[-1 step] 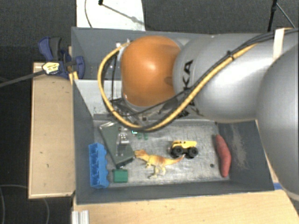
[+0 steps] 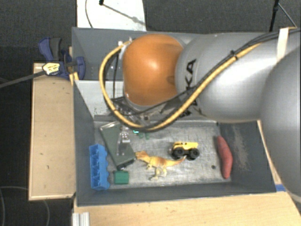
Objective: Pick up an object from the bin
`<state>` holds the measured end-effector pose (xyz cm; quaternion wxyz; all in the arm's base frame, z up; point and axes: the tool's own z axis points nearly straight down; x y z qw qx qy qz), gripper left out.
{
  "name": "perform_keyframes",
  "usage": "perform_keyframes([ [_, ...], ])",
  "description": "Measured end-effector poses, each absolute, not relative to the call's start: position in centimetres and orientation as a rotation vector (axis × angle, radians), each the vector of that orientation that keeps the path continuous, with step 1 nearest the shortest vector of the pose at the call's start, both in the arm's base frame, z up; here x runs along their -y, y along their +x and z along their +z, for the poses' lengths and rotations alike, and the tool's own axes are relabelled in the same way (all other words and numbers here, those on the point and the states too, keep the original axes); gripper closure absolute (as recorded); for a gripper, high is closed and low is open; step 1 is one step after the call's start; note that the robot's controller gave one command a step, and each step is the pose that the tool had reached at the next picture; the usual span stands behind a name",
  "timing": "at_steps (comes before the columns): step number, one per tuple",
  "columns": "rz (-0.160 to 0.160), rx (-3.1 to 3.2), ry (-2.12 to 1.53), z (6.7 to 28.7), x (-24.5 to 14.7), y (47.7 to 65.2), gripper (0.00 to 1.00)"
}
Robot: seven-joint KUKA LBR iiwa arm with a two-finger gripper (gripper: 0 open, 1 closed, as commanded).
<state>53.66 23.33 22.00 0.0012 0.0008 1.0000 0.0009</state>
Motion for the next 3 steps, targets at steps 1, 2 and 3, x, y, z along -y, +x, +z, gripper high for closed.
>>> perform_keyframes([
  [1, 0.006, -3.135, -0.014, 21.7, -23.2, 53.6, 0.0],
  [2, -0.001, -3.142, -0.012, 18.4, -23.4, 51.8, 0.0],
  [3, 0.003, -3.118, 0.364, 15.9, -24.3, 50.2, 0.0],
])
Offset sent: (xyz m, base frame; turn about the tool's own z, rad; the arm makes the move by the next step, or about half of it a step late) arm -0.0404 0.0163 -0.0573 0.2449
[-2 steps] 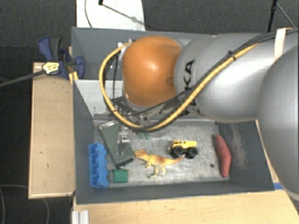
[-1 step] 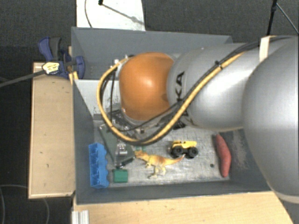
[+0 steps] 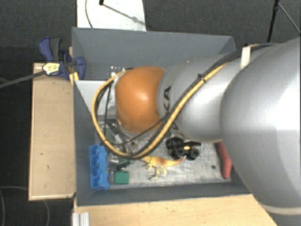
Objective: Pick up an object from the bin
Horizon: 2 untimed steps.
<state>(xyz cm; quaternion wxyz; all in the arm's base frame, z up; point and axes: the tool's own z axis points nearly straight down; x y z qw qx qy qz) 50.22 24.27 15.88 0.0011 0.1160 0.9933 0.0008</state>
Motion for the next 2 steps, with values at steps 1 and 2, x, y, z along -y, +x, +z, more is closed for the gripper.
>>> perform_keyframes([
  [1, 0.0, -3.137, 0.148, 13.3, -24.3, 50.2, 0.0],
  [2, 0.008, -3.111, -0.371, 9.4, -21.4, 49.0, 0.0],
])
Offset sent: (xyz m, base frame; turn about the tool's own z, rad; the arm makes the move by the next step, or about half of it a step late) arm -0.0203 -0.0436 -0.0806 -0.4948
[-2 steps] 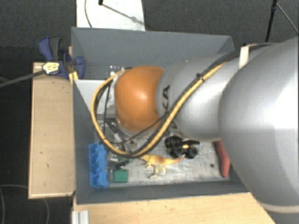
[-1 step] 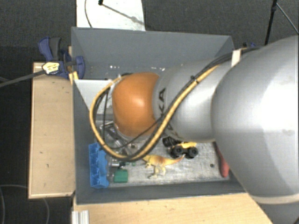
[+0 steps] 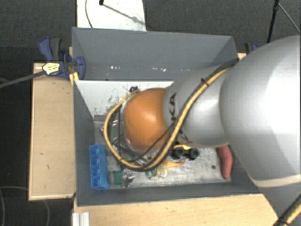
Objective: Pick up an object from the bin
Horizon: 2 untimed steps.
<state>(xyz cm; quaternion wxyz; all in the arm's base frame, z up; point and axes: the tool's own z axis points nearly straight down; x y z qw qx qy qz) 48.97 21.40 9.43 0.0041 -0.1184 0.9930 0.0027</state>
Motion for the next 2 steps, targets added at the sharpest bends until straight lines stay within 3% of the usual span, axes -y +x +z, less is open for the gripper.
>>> perform_keyframes([
  [1, -0.018, -3.089, -0.578, 7.19, -23.99, 52.46, 1.0],
  [2, -0.017, -3.09, -0.575, 7.18, -24.0, 52.46, 1.0],
])
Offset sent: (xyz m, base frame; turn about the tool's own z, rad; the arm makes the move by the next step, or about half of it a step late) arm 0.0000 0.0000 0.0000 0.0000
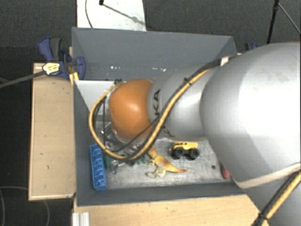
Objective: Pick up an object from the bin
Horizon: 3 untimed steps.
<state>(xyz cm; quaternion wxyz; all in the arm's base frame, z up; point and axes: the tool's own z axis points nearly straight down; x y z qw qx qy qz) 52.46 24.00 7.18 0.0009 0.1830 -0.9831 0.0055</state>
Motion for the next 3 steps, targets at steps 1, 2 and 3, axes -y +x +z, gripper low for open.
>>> perform_keyframes([
  [1, -0.002, 3.095, 0.549, 18.8, -23.8, 51.4, 1.0],
  [2, -0.002, 3.095, 0.546, 18.8, -23.8, 51.4, 1.0],
  [3, 0.0, 3.086, 0.567, 23.8, -22.6, 51.6, 1.0],
])
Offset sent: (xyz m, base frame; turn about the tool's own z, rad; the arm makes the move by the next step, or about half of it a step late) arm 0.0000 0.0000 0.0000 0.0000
